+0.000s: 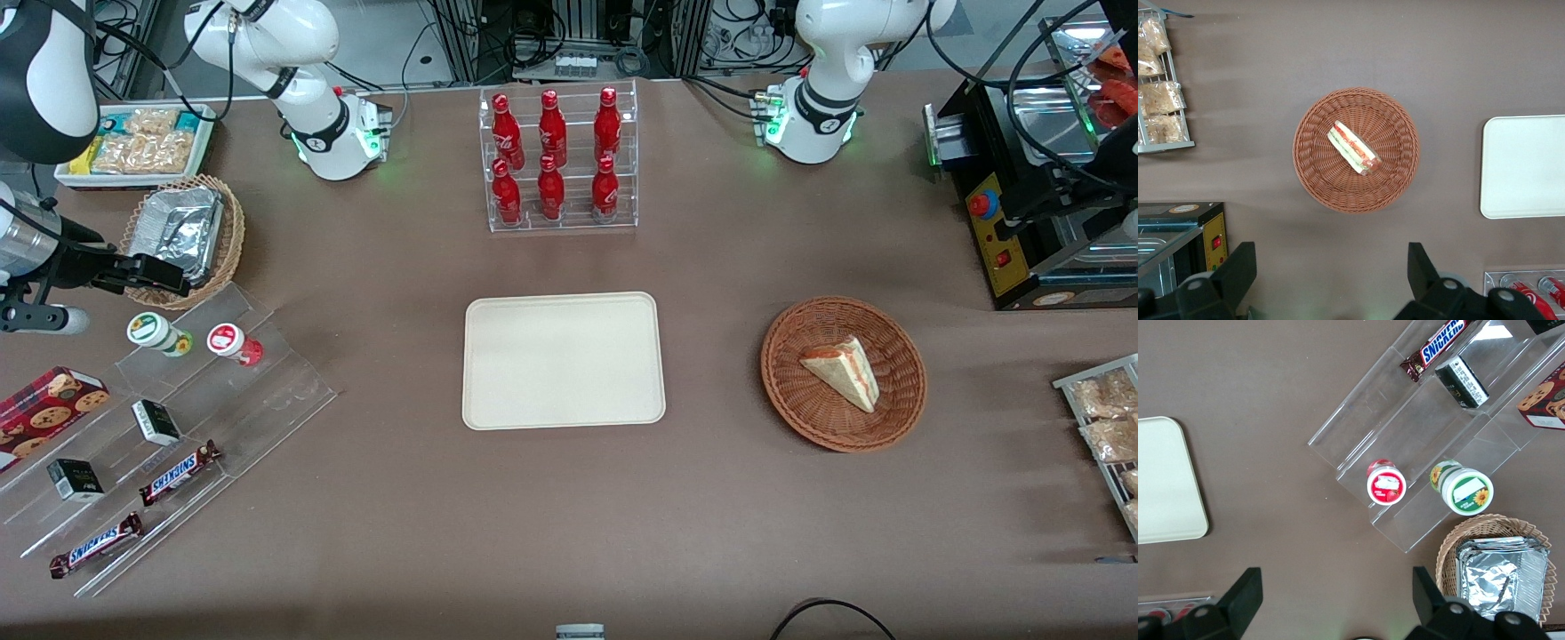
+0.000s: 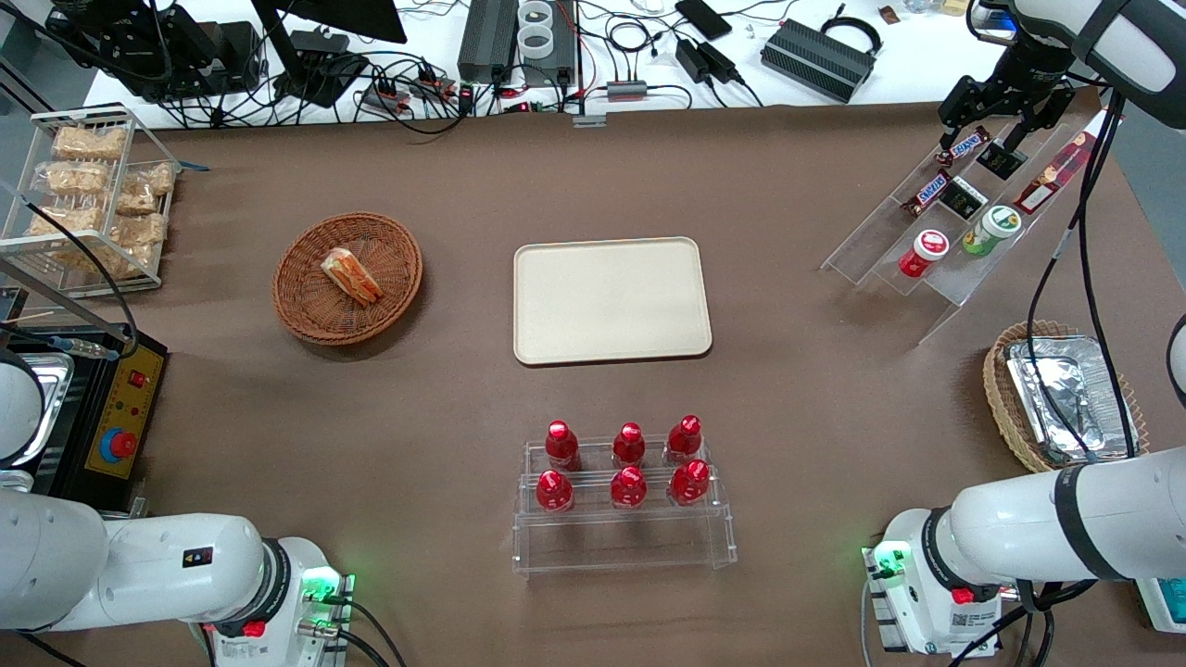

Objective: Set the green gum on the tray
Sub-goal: 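Move the right gripper toward the green-lidded gum tub on the acrylic display, then lower the open right gripper around the green-lidded gum tub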

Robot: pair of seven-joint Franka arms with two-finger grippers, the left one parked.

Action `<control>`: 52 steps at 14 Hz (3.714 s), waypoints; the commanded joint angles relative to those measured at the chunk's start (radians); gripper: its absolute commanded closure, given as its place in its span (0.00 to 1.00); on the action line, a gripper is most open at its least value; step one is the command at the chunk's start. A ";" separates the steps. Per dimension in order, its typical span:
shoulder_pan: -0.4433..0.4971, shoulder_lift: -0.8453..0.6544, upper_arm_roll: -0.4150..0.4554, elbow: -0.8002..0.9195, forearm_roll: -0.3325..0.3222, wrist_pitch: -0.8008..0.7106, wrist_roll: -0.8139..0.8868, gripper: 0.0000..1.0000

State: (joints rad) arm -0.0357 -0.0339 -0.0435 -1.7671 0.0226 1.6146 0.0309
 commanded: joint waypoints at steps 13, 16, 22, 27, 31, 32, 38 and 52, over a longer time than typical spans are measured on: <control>-0.090 -0.023 -0.065 -0.228 -0.010 0.293 -0.466 0.00; -0.113 -0.076 -0.067 -0.371 -0.016 0.433 -0.645 0.00; -0.159 -0.090 -0.072 -0.480 -0.018 0.585 -0.888 0.00; -0.173 -0.049 -0.072 -0.502 -0.018 0.662 -0.927 0.00; -0.173 -0.017 -0.072 -0.502 -0.018 0.705 -0.928 0.00; -0.173 -0.015 -0.073 -0.502 -0.018 0.705 -0.930 0.00; -0.174 -0.012 -0.075 -0.508 -0.018 0.706 -0.944 0.00; -0.179 0.005 -0.081 -0.503 -0.018 0.696 -0.956 1.00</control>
State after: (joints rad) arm -0.2057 -0.0359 -0.1262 -2.2691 0.0196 2.3030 -0.9116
